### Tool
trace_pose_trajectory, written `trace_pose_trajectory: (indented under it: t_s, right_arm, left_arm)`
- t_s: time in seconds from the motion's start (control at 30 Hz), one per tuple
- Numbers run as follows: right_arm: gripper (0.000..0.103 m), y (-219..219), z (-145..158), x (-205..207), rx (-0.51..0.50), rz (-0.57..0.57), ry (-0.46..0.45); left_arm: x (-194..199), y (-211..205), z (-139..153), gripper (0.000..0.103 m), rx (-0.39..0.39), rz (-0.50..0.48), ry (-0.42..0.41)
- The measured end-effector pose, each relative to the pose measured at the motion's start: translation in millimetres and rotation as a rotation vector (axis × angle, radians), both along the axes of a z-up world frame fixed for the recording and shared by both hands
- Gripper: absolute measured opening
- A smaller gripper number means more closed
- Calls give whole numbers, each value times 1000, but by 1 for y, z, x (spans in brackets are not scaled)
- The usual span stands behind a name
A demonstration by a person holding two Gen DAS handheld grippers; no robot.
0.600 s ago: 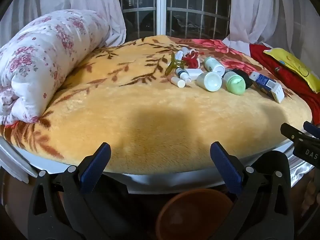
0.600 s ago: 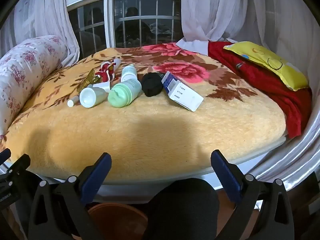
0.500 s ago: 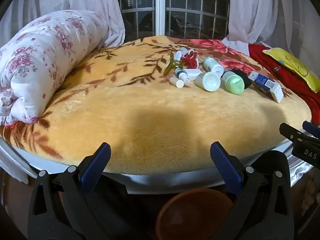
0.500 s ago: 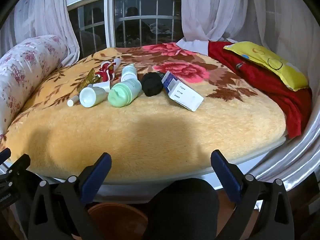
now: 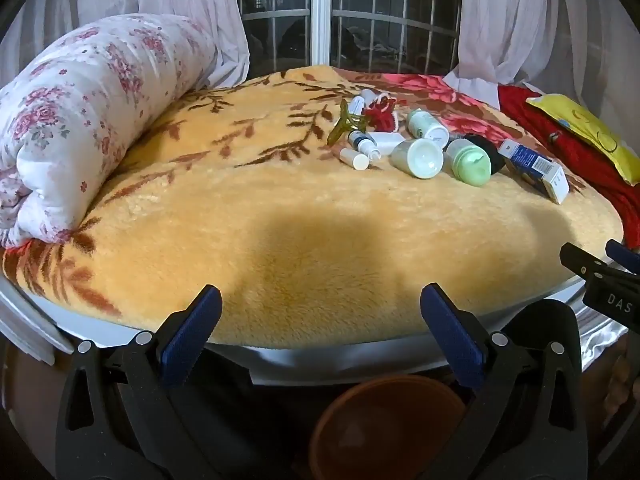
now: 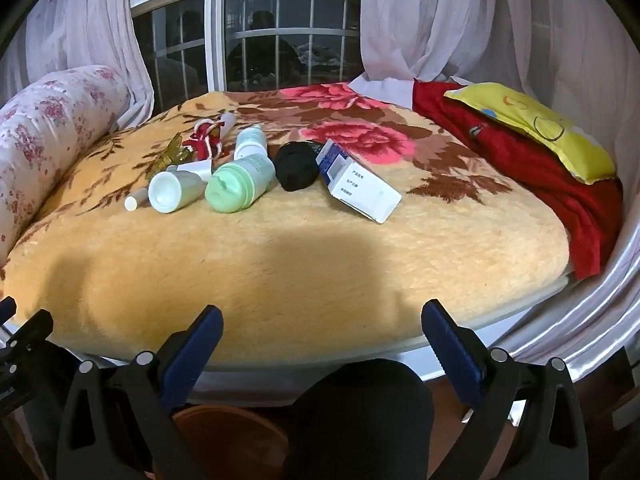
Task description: Collect trash
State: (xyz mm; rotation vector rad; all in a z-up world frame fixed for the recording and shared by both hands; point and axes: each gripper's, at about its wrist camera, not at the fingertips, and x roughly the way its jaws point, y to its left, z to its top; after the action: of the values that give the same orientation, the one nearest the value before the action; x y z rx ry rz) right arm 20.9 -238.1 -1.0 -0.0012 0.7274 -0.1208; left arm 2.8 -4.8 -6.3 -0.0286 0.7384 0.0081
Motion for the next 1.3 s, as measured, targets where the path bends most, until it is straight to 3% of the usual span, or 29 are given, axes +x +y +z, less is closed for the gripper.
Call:
trace_pose_trajectory:
  t_s: [0.53, 1.3]
  right_arm:
    - [98, 3, -2, 3, -36, 5, 3]
    - [98, 3, -6, 4, -39, 8, 8]
  left_arm:
    - [2, 3, -7, 97, -31, 14, 25]
    - [1, -1, -5, 97, -9, 11, 21]
